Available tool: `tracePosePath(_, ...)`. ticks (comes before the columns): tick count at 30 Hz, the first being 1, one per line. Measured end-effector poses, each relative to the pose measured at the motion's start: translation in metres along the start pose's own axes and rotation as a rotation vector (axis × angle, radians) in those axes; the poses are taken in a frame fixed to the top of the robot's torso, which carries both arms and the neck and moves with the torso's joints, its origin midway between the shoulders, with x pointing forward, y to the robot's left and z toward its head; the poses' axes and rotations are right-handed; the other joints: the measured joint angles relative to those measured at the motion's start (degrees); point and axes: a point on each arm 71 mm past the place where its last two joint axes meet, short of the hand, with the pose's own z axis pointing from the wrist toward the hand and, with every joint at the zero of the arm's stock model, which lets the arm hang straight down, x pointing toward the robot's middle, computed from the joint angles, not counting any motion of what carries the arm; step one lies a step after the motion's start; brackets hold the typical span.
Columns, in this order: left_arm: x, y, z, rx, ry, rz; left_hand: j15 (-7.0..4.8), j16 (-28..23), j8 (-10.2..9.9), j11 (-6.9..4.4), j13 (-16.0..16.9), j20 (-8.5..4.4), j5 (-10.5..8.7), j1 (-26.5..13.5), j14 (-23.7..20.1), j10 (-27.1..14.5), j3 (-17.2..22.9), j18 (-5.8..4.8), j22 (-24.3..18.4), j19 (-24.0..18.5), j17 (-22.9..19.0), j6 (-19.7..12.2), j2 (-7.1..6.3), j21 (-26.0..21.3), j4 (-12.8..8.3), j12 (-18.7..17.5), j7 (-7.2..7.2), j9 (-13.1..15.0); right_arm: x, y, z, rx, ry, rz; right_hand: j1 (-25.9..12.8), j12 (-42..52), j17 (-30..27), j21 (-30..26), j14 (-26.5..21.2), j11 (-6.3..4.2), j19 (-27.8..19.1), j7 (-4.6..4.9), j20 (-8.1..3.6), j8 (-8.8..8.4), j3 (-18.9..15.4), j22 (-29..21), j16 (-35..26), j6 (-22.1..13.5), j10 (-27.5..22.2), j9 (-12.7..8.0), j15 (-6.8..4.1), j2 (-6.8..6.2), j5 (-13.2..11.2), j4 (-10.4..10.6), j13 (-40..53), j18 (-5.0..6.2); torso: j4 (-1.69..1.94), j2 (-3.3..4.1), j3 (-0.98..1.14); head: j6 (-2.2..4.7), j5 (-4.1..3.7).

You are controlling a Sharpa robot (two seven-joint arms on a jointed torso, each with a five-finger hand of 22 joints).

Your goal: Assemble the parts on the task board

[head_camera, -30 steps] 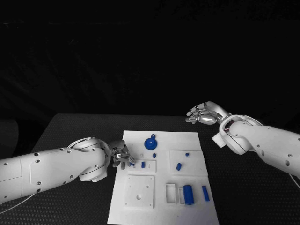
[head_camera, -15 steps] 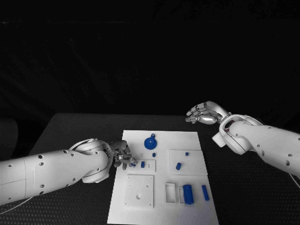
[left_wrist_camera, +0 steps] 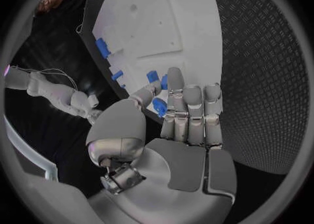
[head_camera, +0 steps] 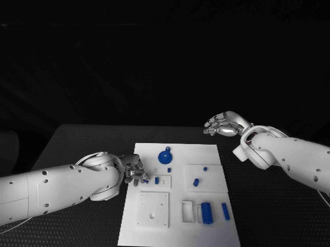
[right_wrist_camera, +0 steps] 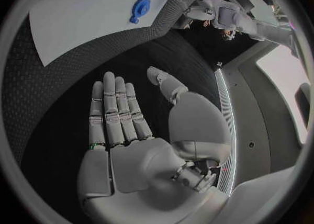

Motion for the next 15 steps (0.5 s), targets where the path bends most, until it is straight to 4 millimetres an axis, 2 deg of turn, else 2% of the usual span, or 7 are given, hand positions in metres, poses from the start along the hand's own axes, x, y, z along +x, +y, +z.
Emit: tracePosePath(15, 0.0031, -0.0027, 0.0031, 0.002, 0.007, 0.032, -0.11, 0.0, -0.1, 0.08, 0.0, 0.00, 0.24, 0.0, 0.3, 0.1, 0.1, 0.00, 0.0, 0.0, 0.0, 0.2, -0.04, 0.0, 0.1, 0.0, -0.20, 0.0, 0.0007, 0.0008, 0.0001, -0.003, 0.001, 0.001, 0.0, 0.0, 0.1, 0.0, 0.0, 0.00, 0.0, 0.00, 0.00, 0.00, 0.0, 0.0, 0.0, 0.0, 0.0, 0.0, 0.00, 0.00, 0.0, 0.0, -0.1, 0.00, -0.01, -0.01, -0.01, -0.05, 0.01)
